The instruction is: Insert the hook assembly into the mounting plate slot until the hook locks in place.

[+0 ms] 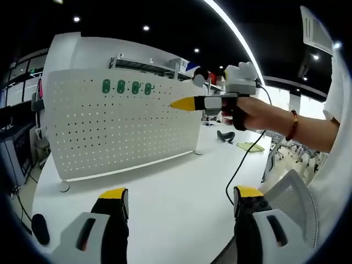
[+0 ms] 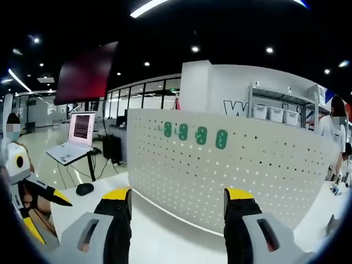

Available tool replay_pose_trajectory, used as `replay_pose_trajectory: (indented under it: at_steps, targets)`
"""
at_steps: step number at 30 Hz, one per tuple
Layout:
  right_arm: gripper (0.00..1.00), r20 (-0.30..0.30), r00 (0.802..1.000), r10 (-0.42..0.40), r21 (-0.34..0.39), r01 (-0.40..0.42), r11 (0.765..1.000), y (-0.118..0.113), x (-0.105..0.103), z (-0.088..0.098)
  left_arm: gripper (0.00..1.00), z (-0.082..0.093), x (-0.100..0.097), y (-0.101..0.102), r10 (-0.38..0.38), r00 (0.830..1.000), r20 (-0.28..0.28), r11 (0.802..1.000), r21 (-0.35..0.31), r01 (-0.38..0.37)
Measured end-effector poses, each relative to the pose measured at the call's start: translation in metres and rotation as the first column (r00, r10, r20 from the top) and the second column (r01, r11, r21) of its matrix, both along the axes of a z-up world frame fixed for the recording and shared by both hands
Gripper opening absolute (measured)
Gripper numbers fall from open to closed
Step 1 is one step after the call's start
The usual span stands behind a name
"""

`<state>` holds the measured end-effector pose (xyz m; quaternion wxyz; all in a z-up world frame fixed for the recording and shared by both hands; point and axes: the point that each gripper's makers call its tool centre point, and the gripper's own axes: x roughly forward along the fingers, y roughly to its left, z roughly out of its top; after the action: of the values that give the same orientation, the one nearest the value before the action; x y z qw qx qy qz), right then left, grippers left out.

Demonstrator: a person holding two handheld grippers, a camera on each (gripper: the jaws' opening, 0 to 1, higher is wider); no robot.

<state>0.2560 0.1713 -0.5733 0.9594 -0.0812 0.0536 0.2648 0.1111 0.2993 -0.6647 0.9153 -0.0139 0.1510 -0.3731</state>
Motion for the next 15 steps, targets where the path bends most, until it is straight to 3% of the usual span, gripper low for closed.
replay_pose_trajectory:
  at_steps: [9,12,15]
  targets:
    - [0.72,-0.008,1.0,0.016,0.034,-0.016,0.999,-0.014,-0.026,-0.005,0.81,0.0,-0.011,0.001,0.014,1.0,-0.003,1.0,0.01,-0.014]
    - [0.73,-0.034,0.999,0.039,0.038,-0.038,0.999,-0.018,-0.034,-0.011,0.8,-0.001,-0.013,0.001,0.027,1.0,0.0,0.999,0.017,-0.027]
    - [0.74,-0.028,0.998,0.064,0.007,-0.064,0.998,-0.02,-0.045,-0.013,0.81,0.0,-0.015,-0.001,0.024,1.0,-0.003,1.0,0.005,-0.024]
